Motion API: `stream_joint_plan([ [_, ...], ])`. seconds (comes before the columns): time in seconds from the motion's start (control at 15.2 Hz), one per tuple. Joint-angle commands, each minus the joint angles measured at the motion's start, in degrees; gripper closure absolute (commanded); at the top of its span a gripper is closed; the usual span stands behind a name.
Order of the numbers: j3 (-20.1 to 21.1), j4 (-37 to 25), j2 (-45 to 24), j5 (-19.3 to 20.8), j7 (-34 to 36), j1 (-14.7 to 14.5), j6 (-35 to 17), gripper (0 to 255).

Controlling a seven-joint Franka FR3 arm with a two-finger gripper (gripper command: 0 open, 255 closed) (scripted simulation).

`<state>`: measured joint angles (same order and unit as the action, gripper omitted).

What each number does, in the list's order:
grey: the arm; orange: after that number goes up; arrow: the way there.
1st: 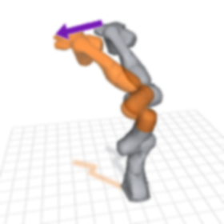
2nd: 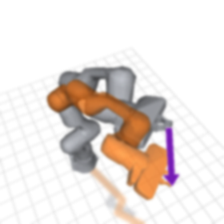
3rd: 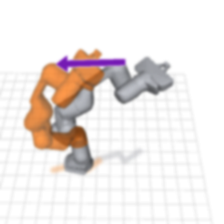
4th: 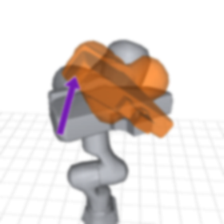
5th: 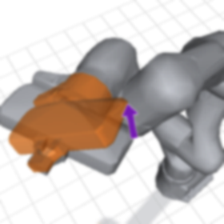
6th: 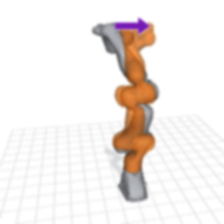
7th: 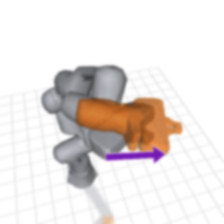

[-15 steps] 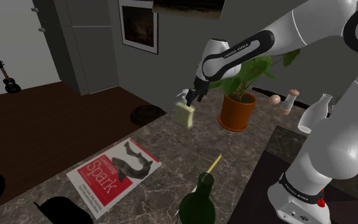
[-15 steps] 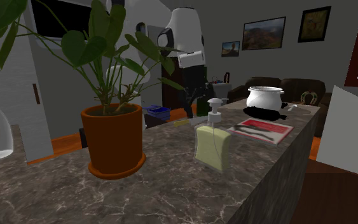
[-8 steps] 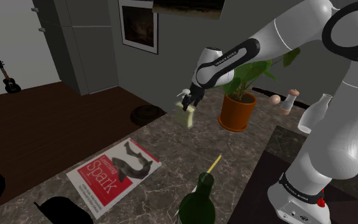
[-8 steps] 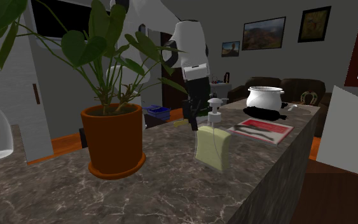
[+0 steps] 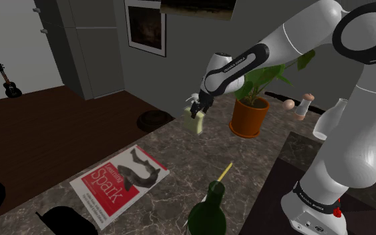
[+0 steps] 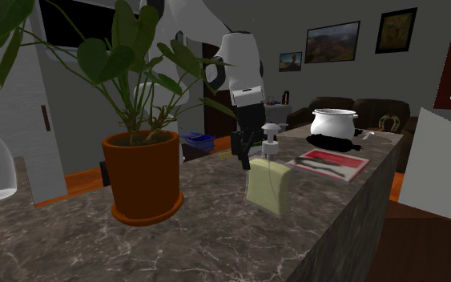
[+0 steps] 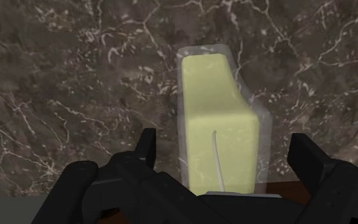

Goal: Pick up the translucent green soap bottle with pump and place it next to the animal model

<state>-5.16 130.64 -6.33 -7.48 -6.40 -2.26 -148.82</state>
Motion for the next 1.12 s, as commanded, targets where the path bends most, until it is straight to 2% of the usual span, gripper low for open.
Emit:
stream_joint_plan([
  [0.0, 0.0, 0.0, 0.0, 0.0, 0.0, 0.0, 0.0, 0],
  [0.07, 0.0, 0.0, 0.0, 0.0, 0.0, 0.0, 0.0, 255],
  [0.66, 0.0, 0.0, 0.0, 0.0, 0.0, 0.0, 0.0, 255],
  [1.06, -0.2, -1.4, 3.1, 1.2, 1.1, -0.1, 4.4, 255],
])
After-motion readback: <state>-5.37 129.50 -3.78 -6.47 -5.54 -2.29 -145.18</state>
